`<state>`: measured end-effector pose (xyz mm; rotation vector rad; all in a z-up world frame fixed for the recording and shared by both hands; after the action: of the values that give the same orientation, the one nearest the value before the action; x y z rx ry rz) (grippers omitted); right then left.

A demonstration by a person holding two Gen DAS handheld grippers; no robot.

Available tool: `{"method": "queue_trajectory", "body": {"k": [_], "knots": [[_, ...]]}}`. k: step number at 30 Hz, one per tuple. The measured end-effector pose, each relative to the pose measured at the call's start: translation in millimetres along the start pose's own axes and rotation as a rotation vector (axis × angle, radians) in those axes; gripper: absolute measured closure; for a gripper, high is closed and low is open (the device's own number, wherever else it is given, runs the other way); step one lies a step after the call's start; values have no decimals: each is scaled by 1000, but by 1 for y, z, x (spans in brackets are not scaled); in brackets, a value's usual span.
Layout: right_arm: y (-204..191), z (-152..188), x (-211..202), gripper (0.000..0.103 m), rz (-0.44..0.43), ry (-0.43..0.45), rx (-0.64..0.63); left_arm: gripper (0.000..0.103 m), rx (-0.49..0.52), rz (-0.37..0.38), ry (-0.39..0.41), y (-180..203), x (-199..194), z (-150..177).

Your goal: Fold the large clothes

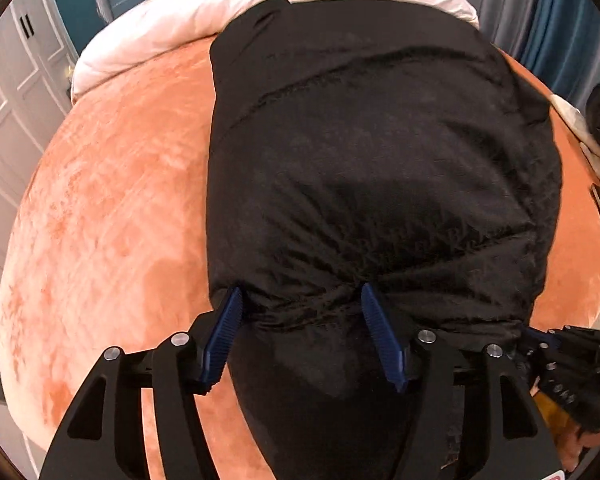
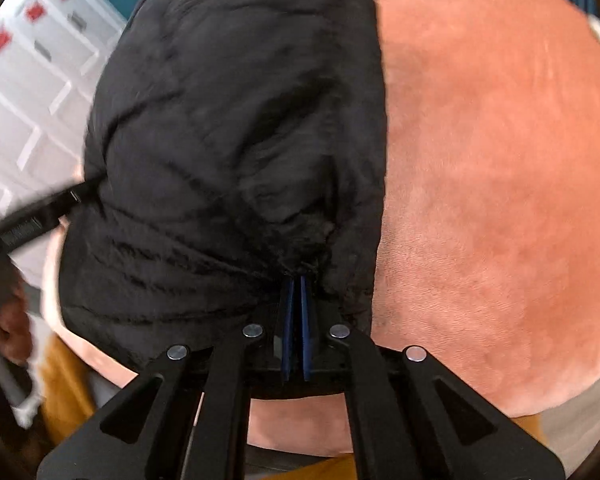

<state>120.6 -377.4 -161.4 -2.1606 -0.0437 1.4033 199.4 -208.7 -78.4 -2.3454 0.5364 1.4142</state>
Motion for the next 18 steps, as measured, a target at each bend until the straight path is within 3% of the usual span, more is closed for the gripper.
{"method": "queue_trajectory", "body": {"k": [3,5,7,10,14,18], "knots": [[3,-6,-21,101,-17,-10,61,52,-45,73,-12,-4,-17,-8],[-7,-28,-57,96,-26,79,40,53,-60,120,55,-6,-43,-25],[-19,-52,-85,96,-42,161,18,51,-32,100,147,-10,-70,-54],[-43,-100,-115,96,-43,258,-31,50,0,86,210,-9,-82,-104],[-49,-154,-90,96,25,264,-46,50,14,23,181,-8,-54,-146],[-37,-148,-44,98,100,168,-9,49,1,12,101,-6,-4,-168]]}}
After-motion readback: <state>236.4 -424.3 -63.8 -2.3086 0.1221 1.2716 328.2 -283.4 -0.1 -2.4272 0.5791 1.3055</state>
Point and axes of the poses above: each gripper's, at about its wrist camera, not at the fingertips, and x roughly the way its jaws point, y to its right, z to its underside, the point moved 9 cm from there along x, roughly the way its jaws point, and after that the axes turned 6 degrees about x, right-handed, at the moved point
